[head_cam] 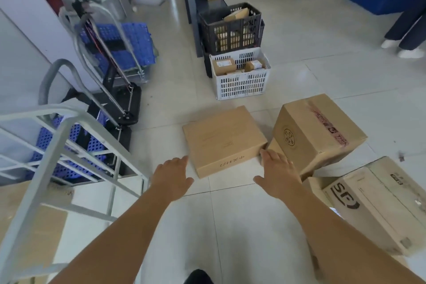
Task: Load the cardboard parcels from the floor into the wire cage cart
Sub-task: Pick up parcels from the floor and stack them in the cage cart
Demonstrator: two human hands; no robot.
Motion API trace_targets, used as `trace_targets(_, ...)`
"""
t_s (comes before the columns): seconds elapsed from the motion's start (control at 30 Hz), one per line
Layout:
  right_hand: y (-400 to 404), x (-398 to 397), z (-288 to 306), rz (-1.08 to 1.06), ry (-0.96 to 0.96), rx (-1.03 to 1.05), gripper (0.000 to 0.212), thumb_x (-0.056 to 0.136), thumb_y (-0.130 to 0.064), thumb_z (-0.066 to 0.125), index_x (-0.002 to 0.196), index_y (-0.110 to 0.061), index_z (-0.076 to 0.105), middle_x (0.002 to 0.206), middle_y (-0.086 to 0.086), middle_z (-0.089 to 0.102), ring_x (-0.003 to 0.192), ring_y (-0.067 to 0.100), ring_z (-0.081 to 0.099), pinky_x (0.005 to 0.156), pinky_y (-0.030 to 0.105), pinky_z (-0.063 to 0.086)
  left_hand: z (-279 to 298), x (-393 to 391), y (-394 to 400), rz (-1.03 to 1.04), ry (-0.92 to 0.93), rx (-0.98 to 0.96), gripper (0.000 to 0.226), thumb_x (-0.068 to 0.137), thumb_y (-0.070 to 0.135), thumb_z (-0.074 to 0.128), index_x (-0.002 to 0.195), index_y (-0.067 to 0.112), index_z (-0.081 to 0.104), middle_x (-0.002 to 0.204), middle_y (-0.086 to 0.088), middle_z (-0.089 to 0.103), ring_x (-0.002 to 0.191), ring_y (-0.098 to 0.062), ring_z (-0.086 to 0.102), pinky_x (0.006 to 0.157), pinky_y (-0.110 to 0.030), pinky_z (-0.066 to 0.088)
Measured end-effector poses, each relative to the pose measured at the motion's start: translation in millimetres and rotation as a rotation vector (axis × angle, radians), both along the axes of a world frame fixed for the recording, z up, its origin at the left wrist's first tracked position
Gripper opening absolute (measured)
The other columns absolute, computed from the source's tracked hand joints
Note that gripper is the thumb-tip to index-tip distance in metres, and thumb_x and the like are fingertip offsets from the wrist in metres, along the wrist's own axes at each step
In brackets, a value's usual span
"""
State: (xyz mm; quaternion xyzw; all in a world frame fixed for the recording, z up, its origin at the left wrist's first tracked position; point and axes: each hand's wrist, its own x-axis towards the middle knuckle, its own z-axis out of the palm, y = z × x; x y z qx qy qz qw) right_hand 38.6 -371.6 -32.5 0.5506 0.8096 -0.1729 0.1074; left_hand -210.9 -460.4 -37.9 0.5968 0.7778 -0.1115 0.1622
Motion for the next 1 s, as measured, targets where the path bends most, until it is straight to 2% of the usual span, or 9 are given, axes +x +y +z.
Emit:
trace_targets(0.1,39.2,-15.2,-11.9,0.016,-0.007,-0.008,0.072,0.093,-0.044,0.056,0.149,-0.015,0.020,0.156,0.000,0.025,0.144,0.021,0.022,0.115,0.036,0.021,-15.4,-18.5,29.2,0.042,-0.016,-0.023,0.064,0.096,0.042,0.046,0.150,0.017,0.022,0.137,-0.005,0.049,0.123,-0.023,0.048,0.103,-0.036,0.040)
trace_targets(0.23,92.1,-38.3,-17.9,-0.012,-0.035,-0.027,0.075,0.095,-0.043,0.055,0.151,-0.014,0.016,0.157,0.002,0.022,0.143,0.025,0.025,0.115,0.037,0.022,-33.4,-48.5,78.2,0.073,-0.048,-0.042,0.064,0.096,0.043,0.046,0.150,0.017,0.021,0.137,-0.006,0.049,0.123,-0.024,0.048,0.103,-0.036,0.041)
trace_targets(0.53,208.1,-83.3,-51.5,-0.052,-0.079,-0.056,0.066,0.092,-0.040,0.054,0.145,-0.012,0.026,0.147,0.006,0.035,0.135,0.027,0.034,0.112,0.039,0.029,-69.3,-107.2,174.2,0.125,-0.060,-0.087,0.063,0.096,0.043,0.046,0.149,0.017,0.024,0.134,-0.006,0.051,0.121,-0.023,0.050,0.099,-0.035,0.043)
trace_targets(0.73,290.5,-92.9,-102.6,-0.035,-0.098,-0.114,0.071,0.091,-0.041,0.057,0.147,-0.013,0.024,0.150,0.005,0.034,0.137,0.025,0.033,0.113,0.039,0.030,-110.8,-127.5,229.9,0.225,-0.091,-0.145,0.067,0.096,0.043,0.046,0.152,0.017,0.018,0.141,-0.006,0.046,0.126,-0.023,0.047,0.104,-0.036,0.040)
trace_targets(0.9,367.7,-93.9,-153.6,0.010,-0.133,-0.165,0.078,0.094,-0.044,0.055,0.151,-0.011,0.014,0.156,0.006,0.025,0.143,0.026,0.026,0.116,0.039,0.025,-149.3,-130.7,279.4,0.362,-0.078,-0.210,0.066,0.097,0.043,0.045,0.152,0.019,0.017,0.145,-0.004,0.044,0.128,-0.023,0.046,0.104,-0.036,0.038)
trace_targets(1.0,414.3,-94.4,-188.6,0.034,-0.133,-0.186,0.072,0.093,-0.043,0.057,0.146,-0.011,0.022,0.151,0.006,0.032,0.137,0.026,0.033,0.113,0.040,0.031,-179.7,-128.8,310.4,0.444,-0.093,-0.232,0.066,0.097,0.042,0.046,0.152,0.019,0.017,0.143,-0.005,0.045,0.127,-0.024,0.047,0.103,-0.037,0.041)
